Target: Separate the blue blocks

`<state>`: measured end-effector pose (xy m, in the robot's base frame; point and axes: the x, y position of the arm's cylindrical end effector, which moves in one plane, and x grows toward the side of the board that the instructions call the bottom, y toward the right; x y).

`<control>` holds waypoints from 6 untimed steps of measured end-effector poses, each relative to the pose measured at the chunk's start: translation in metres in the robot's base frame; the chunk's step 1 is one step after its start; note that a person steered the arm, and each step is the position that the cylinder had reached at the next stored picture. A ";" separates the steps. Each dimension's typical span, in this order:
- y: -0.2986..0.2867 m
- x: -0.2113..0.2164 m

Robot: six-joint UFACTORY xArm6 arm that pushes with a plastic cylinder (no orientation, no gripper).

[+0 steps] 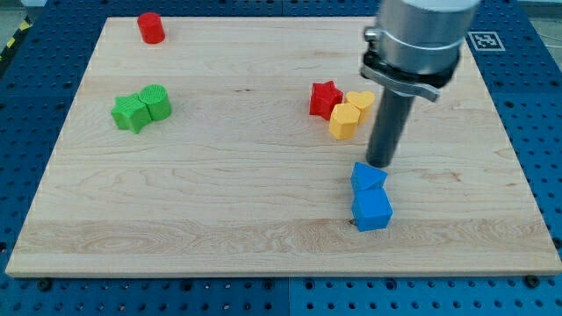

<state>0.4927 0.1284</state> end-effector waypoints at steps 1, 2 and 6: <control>0.005 0.034; -0.004 0.052; -0.036 0.032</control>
